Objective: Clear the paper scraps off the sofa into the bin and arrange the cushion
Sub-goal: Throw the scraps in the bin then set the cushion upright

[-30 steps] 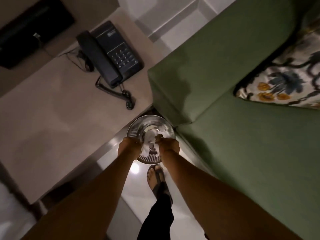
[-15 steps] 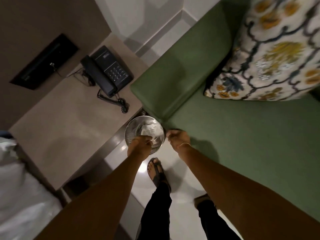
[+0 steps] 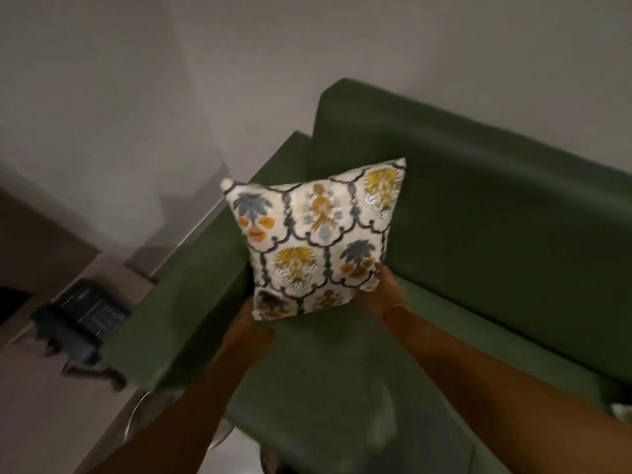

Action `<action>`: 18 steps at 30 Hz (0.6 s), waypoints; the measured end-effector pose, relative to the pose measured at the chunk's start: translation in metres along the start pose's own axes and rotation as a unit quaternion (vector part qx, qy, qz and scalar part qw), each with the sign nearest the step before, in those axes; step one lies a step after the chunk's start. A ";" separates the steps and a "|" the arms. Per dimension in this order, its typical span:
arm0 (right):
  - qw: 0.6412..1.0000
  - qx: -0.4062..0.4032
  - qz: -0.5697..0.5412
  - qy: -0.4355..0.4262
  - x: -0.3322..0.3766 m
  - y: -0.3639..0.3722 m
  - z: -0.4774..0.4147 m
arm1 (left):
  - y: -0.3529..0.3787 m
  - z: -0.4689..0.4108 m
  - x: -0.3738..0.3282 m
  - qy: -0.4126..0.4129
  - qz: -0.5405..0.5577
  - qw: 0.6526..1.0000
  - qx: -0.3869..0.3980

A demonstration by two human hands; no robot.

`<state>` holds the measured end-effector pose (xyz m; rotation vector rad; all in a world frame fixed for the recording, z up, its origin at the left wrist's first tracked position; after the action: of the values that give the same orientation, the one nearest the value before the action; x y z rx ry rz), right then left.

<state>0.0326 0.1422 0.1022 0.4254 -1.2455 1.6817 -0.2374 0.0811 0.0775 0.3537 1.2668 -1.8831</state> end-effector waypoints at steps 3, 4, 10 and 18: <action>0.999 -0.006 -0.032 0.023 0.007 -0.024 -0.048 | 0.000 -0.044 -0.032 -0.020 0.142 0.990 -0.009; 0.997 0.016 -0.064 0.034 0.007 -0.023 -0.062 | 0.002 -0.057 -0.038 -0.044 0.190 0.981 -0.014; 0.966 0.066 -0.236 0.077 -0.012 0.012 -0.091 | 0.026 -0.082 -0.039 -0.116 0.219 0.965 -0.090; 0.930 -0.110 -0.347 0.042 -0.071 -0.035 -0.021 | 0.055 -0.064 -0.096 -0.006 0.213 0.977 -0.026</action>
<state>0.1012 0.1263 0.0603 0.5670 -1.0369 0.9378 -0.1493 0.1730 0.0729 0.5385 1.1237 -1.4835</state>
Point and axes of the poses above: each hand's wrist, its own z-axis away from the middle knuckle, its own y-axis out of the palm, x = y × z, the point moved 2 cm from there along -z, towards the middle knuckle, and after that the axes turned 4 degrees about -x, right-handed, at the moved point
